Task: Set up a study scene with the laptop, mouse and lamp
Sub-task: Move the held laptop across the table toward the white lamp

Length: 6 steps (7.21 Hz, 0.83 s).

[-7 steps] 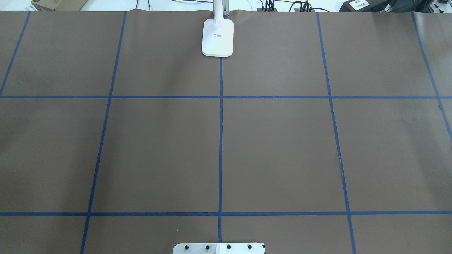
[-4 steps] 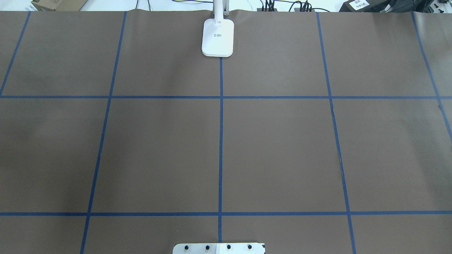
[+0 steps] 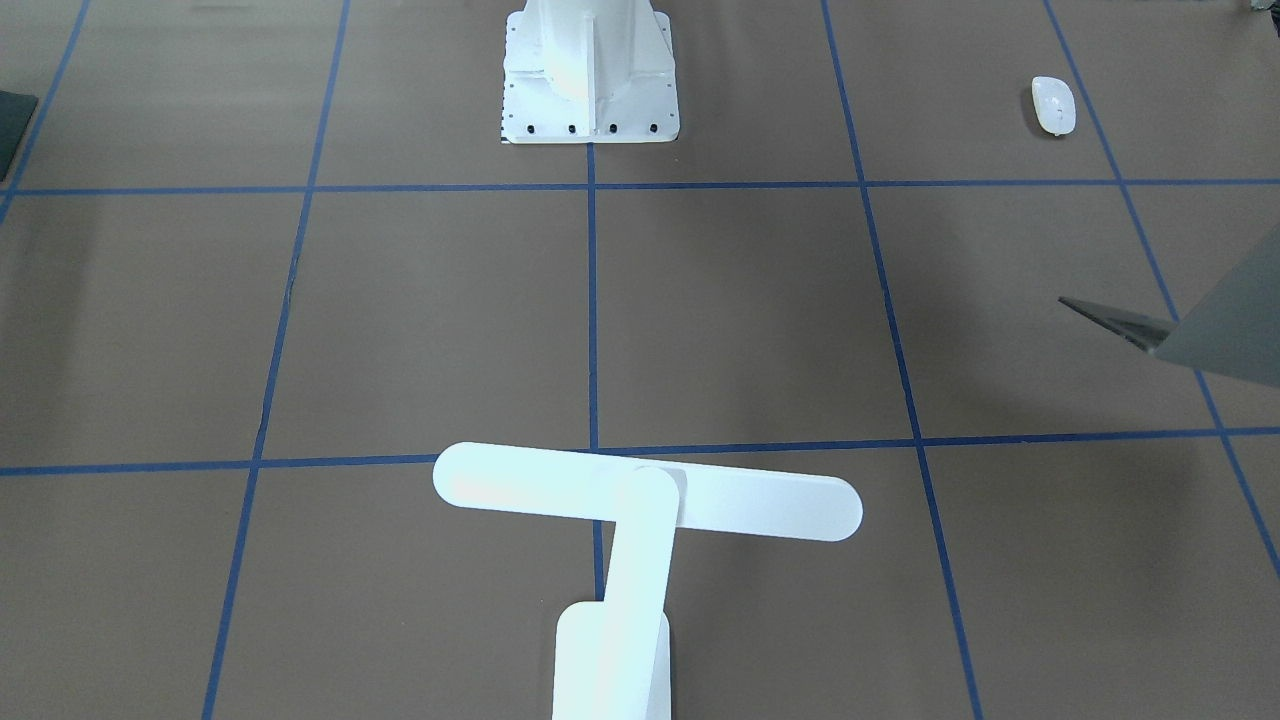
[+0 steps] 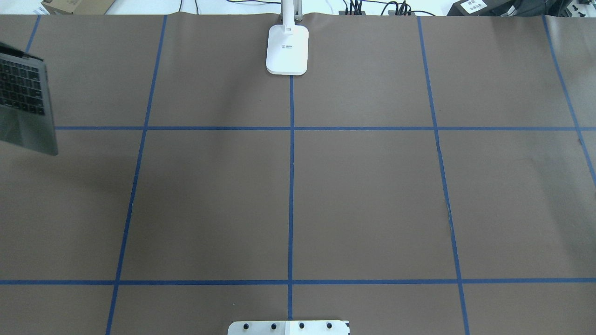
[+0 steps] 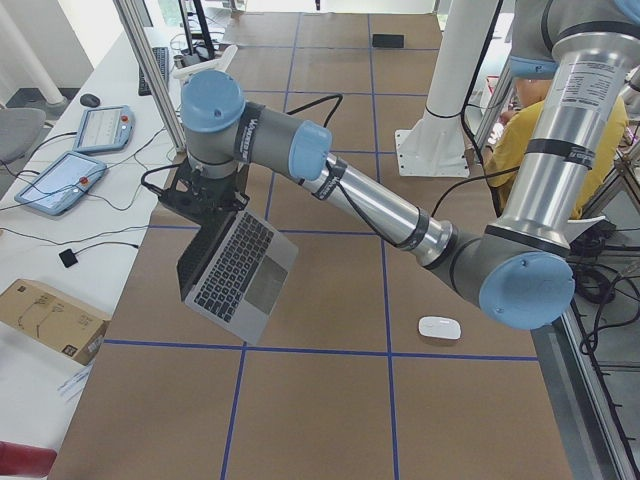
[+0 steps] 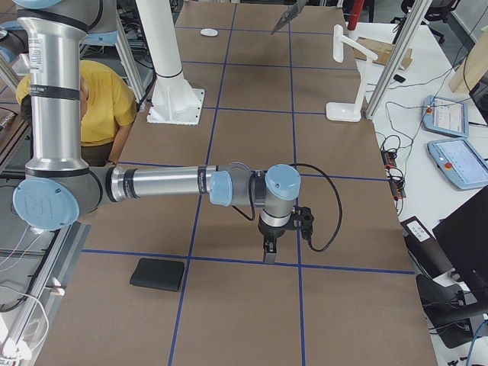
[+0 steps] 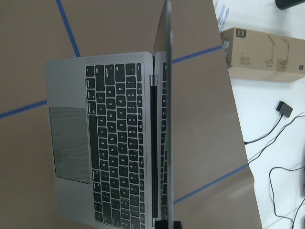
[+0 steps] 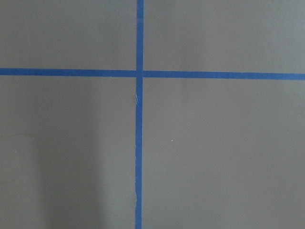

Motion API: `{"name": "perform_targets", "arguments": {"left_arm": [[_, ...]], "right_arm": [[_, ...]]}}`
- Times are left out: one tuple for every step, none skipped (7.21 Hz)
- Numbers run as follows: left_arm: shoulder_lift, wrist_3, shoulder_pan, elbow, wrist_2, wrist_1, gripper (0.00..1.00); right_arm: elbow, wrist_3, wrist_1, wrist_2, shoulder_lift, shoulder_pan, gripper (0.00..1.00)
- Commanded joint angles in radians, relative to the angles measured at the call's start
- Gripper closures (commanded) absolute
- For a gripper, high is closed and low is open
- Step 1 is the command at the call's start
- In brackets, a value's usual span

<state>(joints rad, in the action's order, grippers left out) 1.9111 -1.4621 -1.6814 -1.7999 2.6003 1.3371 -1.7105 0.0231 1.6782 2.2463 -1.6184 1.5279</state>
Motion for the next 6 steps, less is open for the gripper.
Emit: {"name": "perform_targets", "arguments": {"left_arm": [[0.119, -0.241, 0.139, 0.002, -0.008, 0.017, 1.0], [0.144, -0.338, 0.202, 0.004, -0.014, 0.052, 1.0], [0.187, -0.478, 0.266, 0.002, -0.082, 0.095, 1.0], [0.207, -0.58, 0.317, -0.002, -0.121, 0.128, 1.0], [0.218, -0.675, 0.372, -0.009, -0.14, 0.152, 1.0], [0.245, -0.784, 0.435, -0.016, -0.201, 0.175, 1.0]], "right_arm": [[0.0, 0.0, 0.0, -0.001, 0.0, 0.0, 0.0], [0.002, 0.0, 0.0, -0.001, 0.0, 0.0, 0.0], [0.003, 0.0, -0.002, -0.001, 0.0, 0.0, 0.0], [0.005, 0.0, 0.0, -0.001, 0.0, 0.0, 0.0], [0.005, 0.0, 0.0, 0.001, 0.0, 0.0, 0.0], [0.006, 0.0, 0.0, 0.001, 0.0, 0.0, 0.0]]}}
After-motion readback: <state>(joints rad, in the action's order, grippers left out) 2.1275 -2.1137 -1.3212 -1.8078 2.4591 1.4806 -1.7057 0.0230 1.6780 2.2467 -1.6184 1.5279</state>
